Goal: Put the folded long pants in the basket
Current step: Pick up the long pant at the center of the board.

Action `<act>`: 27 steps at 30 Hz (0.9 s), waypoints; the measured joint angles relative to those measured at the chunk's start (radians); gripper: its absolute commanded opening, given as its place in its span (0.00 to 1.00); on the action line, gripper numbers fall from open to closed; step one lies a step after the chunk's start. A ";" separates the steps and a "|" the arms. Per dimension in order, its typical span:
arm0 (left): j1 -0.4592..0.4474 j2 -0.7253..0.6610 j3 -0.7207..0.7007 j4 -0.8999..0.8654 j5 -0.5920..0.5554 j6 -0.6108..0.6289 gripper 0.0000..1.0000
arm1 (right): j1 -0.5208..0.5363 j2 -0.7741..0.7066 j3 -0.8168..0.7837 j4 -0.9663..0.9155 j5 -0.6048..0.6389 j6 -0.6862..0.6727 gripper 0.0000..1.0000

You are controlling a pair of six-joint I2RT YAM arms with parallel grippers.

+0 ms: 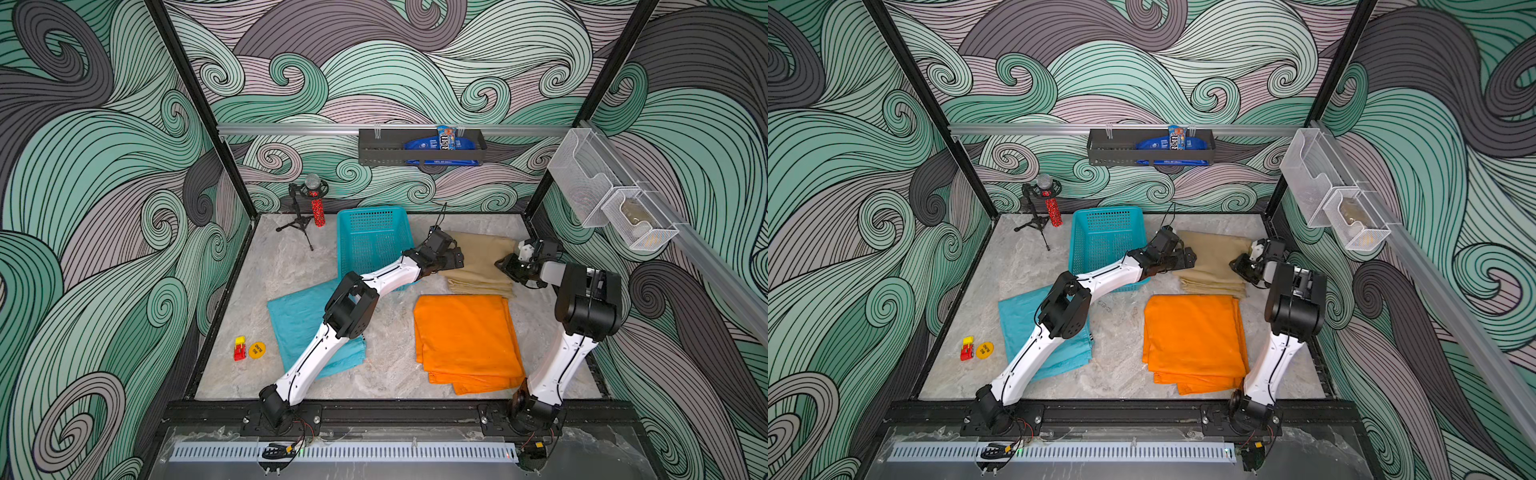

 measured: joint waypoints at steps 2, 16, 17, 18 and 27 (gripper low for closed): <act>-0.004 0.000 0.000 -0.003 -0.004 -0.001 0.96 | 0.000 0.000 0.000 0.002 -0.009 0.002 0.18; -0.007 0.031 -0.039 0.061 0.010 -0.051 0.86 | 0.000 0.000 0.000 0.003 -0.011 0.002 0.00; -0.008 0.033 -0.045 0.082 0.027 -0.061 0.84 | 0.000 0.000 0.000 0.003 -0.011 0.002 0.00; -0.010 0.036 -0.049 0.101 0.043 -0.070 0.82 | 0.001 0.000 0.000 0.003 -0.010 0.002 0.00; -0.051 0.065 -0.085 0.216 0.168 -0.150 0.02 | 0.019 -0.002 -0.002 0.010 -0.002 0.001 0.00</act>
